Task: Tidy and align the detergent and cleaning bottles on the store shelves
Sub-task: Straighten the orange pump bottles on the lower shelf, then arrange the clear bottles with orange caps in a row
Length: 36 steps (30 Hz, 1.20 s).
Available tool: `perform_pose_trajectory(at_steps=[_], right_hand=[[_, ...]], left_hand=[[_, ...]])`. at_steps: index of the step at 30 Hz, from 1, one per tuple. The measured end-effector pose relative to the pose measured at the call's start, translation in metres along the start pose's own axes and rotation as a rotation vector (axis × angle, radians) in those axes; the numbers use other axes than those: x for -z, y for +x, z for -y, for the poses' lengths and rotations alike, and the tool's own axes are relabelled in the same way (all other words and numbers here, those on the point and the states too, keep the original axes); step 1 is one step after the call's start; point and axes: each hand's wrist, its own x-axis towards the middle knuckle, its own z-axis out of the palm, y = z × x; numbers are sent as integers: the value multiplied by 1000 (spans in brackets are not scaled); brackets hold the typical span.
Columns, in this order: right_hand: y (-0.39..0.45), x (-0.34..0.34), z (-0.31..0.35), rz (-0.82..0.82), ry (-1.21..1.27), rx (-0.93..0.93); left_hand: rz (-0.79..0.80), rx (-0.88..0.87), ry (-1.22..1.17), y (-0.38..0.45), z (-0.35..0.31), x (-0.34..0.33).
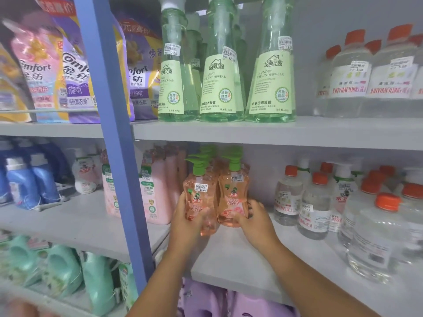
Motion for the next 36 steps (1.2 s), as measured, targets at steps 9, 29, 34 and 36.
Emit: perform_pose_trajectory(at_steps=[9,29,34,36], right_hand=[[-2,2,11,21,30,-54],[-117,226,-19,-423,-158,-188],[-112,233,-22,-363,-165,-155],[-120,242,-26,-354,-148,-152]], left_hand=[[-188,-18,491,-1,13,0],[245,-65,753,-33,-28,-250],[222,33,698,-22,-22,-267],[257,54,509,-22,-15,-263]])
